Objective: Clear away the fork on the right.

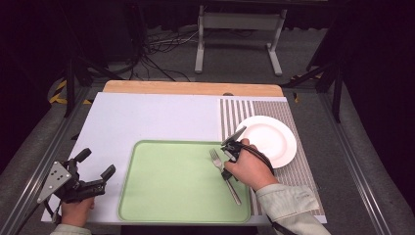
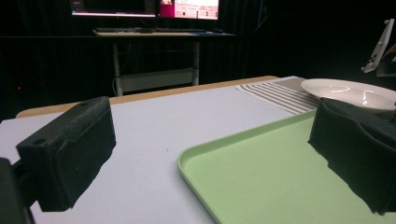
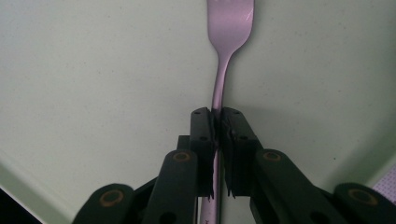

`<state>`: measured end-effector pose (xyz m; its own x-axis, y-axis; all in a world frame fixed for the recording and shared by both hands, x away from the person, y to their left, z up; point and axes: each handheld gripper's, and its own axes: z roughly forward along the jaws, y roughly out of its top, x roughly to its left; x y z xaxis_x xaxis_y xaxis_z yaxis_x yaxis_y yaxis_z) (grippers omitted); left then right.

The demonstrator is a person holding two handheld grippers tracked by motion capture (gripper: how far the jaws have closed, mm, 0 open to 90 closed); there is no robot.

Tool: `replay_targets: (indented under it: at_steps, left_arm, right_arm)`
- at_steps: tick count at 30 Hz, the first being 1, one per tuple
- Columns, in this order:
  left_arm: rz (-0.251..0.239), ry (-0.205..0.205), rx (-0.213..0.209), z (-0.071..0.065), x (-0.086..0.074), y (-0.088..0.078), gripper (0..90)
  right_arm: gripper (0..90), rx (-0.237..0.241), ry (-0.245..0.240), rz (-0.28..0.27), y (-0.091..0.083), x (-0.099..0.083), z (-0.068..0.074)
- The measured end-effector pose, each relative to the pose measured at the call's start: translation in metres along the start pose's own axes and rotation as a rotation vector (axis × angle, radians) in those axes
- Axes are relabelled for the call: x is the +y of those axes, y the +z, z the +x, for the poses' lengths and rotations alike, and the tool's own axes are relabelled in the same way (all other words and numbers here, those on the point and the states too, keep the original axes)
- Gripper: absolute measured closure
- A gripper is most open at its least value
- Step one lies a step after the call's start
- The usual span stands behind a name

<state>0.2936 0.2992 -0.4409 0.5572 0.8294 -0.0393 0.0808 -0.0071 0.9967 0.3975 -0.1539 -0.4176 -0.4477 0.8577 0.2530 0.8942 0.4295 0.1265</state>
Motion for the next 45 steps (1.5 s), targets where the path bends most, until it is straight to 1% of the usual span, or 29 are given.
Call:
replay_targets:
  at_steps: [9,10,11,12,13,14,15,16,17,19,20,21,22,24,26,27,28,29,31,32,33,34,35,36,38,39,43,45]
  left_arm:
    - [0.001,0.000,-0.001,0.000,0.000,0.000,1.2]
    - [0.001,0.001,-0.001,0.000,0.000,0.000,1.2]
    - [0.001,0.000,0.000,0.000,0.000,0.000,1.2]
    - [0.001,0.000,0.000,0.000,0.000,0.000,1.2]
    - [0.001,0.000,0.000,0.000,0.000,0.000,1.2]
    - [0.001,0.000,0.000,0.000,0.000,0.000,1.2]
    - [0.001,0.000,0.000,0.000,0.000,0.000,1.2]
    - [0.002,0.000,-0.001,0.000,0.000,0.000,1.2]
    - [0.002,0.000,-0.001,0.000,0.000,0.000,1.2]
    - [0.001,0.000,-0.001,0.000,0.000,0.000,1.2]
    - [0.001,0.000,0.000,0.000,0.000,0.000,1.2]
    - [0.001,0.000,-0.001,0.000,0.000,0.000,1.2]
    - [0.002,0.000,0.000,0.000,0.000,0.000,1.2]
    - [0.003,0.003,-0.001,0.000,0.000,0.000,1.3]
    - [0.001,0.000,0.000,0.000,0.000,0.000,1.3]
    - [0.001,0.001,0.000,0.000,0.000,0.000,1.3]
    - [0.002,0.001,0.000,0.000,0.000,0.000,1.3]
    - [0.001,0.000,0.000,0.000,0.000,0.000,1.3]
    - [0.001,0.001,0.000,0.000,0.000,0.000,1.3]
    - [0.001,0.001,0.000,0.000,0.000,0.000,1.3]
    - [0.001,0.002,0.000,0.000,0.000,0.000,1.3]
    - [0.001,0.002,0.000,0.000,0.000,0.000,1.3]
    - [0.001,0.002,0.000,0.000,0.000,0.000,1.3]
    - [0.001,0.002,0.000,0.000,0.000,0.000,1.3]
    - [0.000,0.002,0.000,0.000,0.000,0.000,1.2]
    - [0.000,0.002,0.000,0.000,0.000,0.000,1.3]
    - [0.001,0.002,0.001,0.000,0.000,0.000,1.3]
    - [0.001,0.003,0.000,0.000,0.000,0.000,1.3]
  right_arm:
    - [78.3,0.000,-0.033,-0.031,-0.006,0.000,0.001]
    - [75.7,-0.003,-0.042,-0.045,-0.007,0.000,0.001]
    - [70.6,-0.004,-0.060,-0.069,-0.008,0.000,0.002]
    - [70.6,-0.004,-0.060,-0.069,-0.008,0.000,0.002]
    - [65.5,-0.006,-0.090,-0.096,-0.010,-0.001,0.002]
    - [53.3,-0.004,-0.157,-0.139,-0.012,0.000,0.004]
    - [43.3,-0.005,-0.212,-0.177,-0.013,0.000,0.004]
    - [35.3,-0.023,-0.302,-0.238,-0.013,0.001,0.004]
    - [33.0,-0.028,-0.330,-0.256,-0.014,0.001,0.005]
    - [27.4,-0.033,-0.418,-0.297,-0.017,0.001,0.008]
    - [26.7,-0.037,-0.445,-0.308,-0.017,0.002,0.008]
    - [29.0,-0.039,-0.507,-0.316,-0.018,0.002,0.010]
    - [33.9,-0.035,-0.550,-0.323,-0.019,0.002,0.012]
    - [38.6,-0.016,-0.611,-0.340,-0.019,0.003,0.015]
    - [46.0,-0.011,-0.653,-0.352,-0.018,0.004,0.016]
    - [50.6,-0.005,-0.692,-0.374,-0.017,0.005,0.017]
    - [53.7,-0.002,-0.711,-0.386,-0.016,0.005,0.017]
    - [57.2,-0.002,-0.744,-0.407,-0.013,0.006,0.018]
    - [66.0,0.017,-0.758,-0.423,-0.007,0.007,0.018]
    - [66.0,0.017,-0.758,-0.423,-0.007,0.007,0.018]
    - [70.5,0.027,-0.779,-0.431,-0.003,0.007,0.018]
    - [77.0,0.025,-0.784,-0.439,0.000,0.008,0.017]
    - [80.3,0.016,-0.799,-0.442,0.002,0.008,0.016]
    - [84.5,0.012,-0.801,-0.444,0.005,0.009,0.015]
    - [88.8,0.005,-0.804,-0.436,0.009,0.010,0.014]
    - [90.0,0.000,-0.804,-0.430,0.010,0.010,0.013]
    - [90.0,-0.023,-0.802,-0.412,0.016,0.012,0.011]
    - [90.0,-0.022,-0.793,-0.408,0.018,0.012,0.010]
